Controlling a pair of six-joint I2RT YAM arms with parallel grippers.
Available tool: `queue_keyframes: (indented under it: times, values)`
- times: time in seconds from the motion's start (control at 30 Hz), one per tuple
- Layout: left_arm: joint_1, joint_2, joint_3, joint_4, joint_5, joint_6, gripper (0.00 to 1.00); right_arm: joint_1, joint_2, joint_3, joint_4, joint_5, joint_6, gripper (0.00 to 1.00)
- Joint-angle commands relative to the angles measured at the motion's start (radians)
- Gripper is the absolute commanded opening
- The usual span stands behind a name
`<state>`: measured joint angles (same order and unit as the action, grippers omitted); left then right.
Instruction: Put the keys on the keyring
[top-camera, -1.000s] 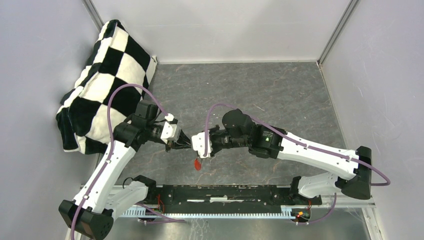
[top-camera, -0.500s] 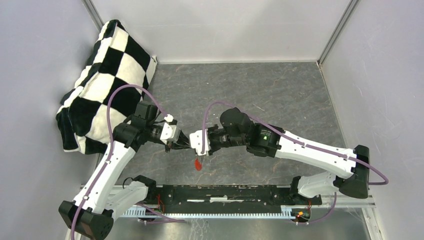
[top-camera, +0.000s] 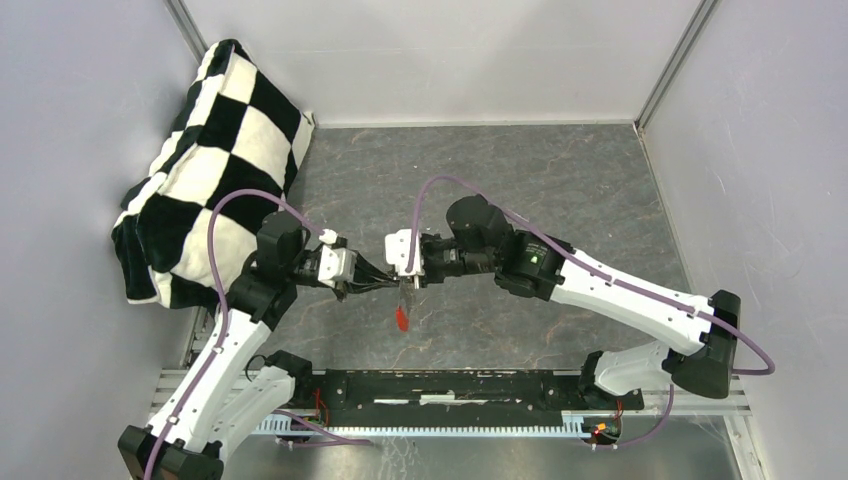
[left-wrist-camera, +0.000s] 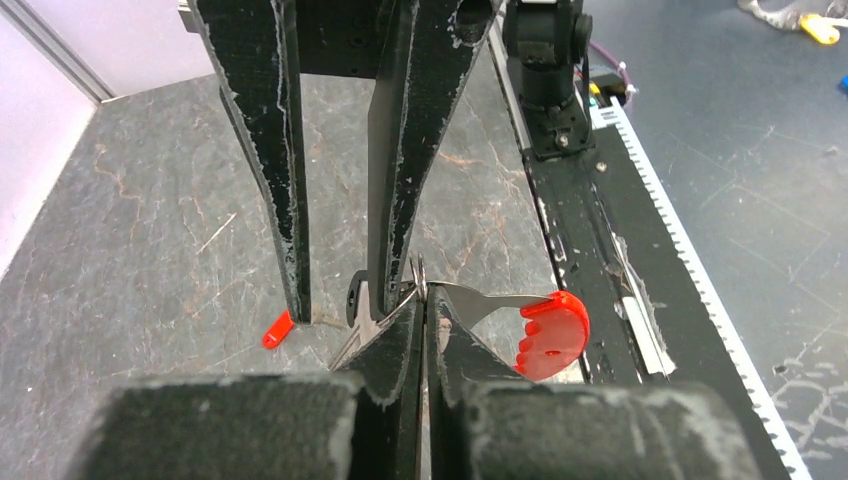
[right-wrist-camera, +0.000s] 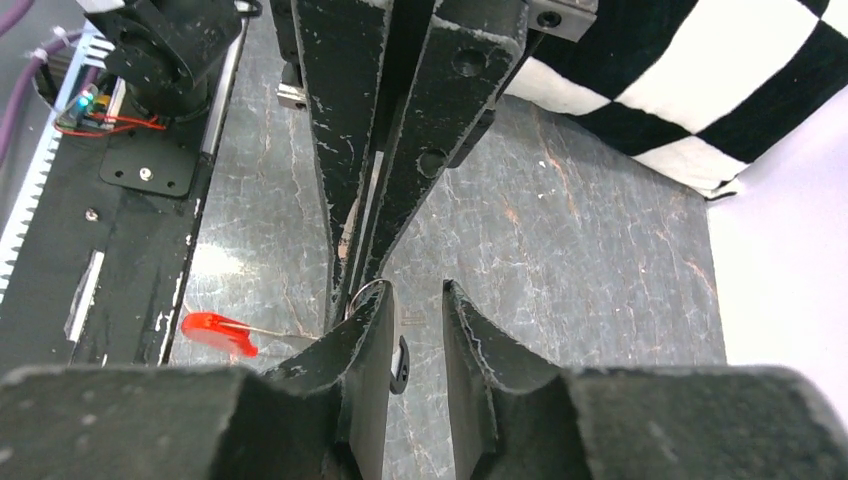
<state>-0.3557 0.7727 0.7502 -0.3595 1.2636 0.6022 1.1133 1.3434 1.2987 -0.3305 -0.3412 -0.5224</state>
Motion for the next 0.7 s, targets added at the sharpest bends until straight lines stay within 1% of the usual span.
queue_keyframes:
  times: [0.0,0.1,0.2,0.4,0.67]
  values:
    - [-0.014,-0.002,0.021,0.305,0.014,-0.208,0.02,-0.044,0.009,0.054,0.051,-0.169,0.087,0.31]
    - [-0.014,-0.005,0.024,0.282,0.020,-0.209,0.02,-0.098,0.019,0.088,0.001,-0.272,0.108,0.30]
    - [-0.014,-0.018,0.014,0.281,0.024,-0.210,0.02,-0.122,0.030,0.124,-0.068,-0.327,0.108,0.30]
    - [-0.014,-0.022,0.012,0.281,0.039,-0.208,0.02,-0.130,0.057,0.177,-0.163,-0.346,0.113,0.31]
    - [-0.013,-0.032,0.001,0.276,0.048,-0.205,0.02,-0.168,0.065,0.210,-0.165,-0.354,0.157,0.33]
